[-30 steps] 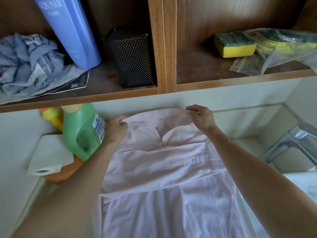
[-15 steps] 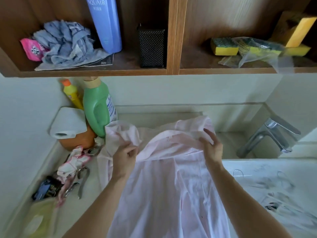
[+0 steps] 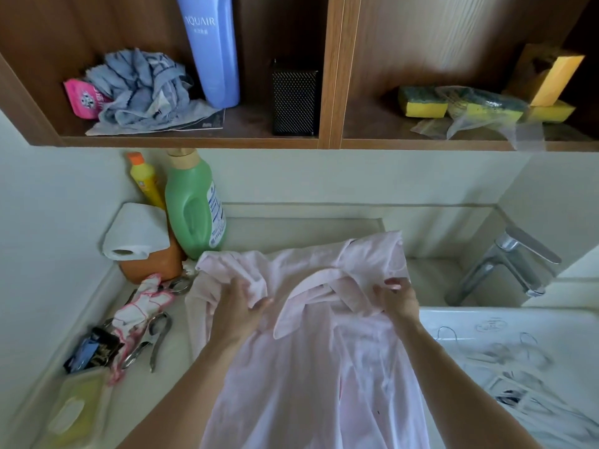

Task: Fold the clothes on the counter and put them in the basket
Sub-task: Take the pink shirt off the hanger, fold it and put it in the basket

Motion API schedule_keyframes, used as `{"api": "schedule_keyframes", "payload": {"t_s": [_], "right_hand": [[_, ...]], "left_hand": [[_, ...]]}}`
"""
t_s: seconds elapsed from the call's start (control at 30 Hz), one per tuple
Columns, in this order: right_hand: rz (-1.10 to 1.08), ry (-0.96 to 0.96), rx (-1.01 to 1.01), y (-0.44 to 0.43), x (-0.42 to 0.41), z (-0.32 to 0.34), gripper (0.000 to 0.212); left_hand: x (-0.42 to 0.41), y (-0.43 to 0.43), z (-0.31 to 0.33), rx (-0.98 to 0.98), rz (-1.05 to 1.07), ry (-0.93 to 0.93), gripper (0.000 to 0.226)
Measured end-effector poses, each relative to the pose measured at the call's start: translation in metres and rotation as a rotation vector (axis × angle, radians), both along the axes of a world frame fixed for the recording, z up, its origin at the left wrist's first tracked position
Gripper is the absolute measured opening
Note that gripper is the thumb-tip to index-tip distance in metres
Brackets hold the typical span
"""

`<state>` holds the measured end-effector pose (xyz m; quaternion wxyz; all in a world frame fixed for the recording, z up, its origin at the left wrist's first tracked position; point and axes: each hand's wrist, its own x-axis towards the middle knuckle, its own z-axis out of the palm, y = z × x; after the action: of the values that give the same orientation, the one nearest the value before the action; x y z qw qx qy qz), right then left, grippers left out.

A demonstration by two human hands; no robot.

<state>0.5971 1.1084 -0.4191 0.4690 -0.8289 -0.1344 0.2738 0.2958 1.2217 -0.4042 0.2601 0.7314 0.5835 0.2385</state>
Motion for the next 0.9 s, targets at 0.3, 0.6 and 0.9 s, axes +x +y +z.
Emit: {"api": "schedule_keyframes", "payload": {"t_s": [0.3, 0.6, 0.9], "right_hand": [[0.728, -0.691, -0.221, 0.03, -0.01, -0.002, 0.041], [0.503, -0.172, 0.246, 0.015, -0.02, 0.017, 0.031], [0.369, -0.476, -0.279, 0.032, 0.025, 0.025, 0.022]], "left_hand": [[0.034, 0.003, -0.012, -0.03, -0.322, 0.315, 0.043], [0.038, 0.013, 0.011, 0.049, -0.23, -0.075, 0.011], [0.0, 0.046, 0.026, 0.242, -0.209, 0.278, 0.031]]}}
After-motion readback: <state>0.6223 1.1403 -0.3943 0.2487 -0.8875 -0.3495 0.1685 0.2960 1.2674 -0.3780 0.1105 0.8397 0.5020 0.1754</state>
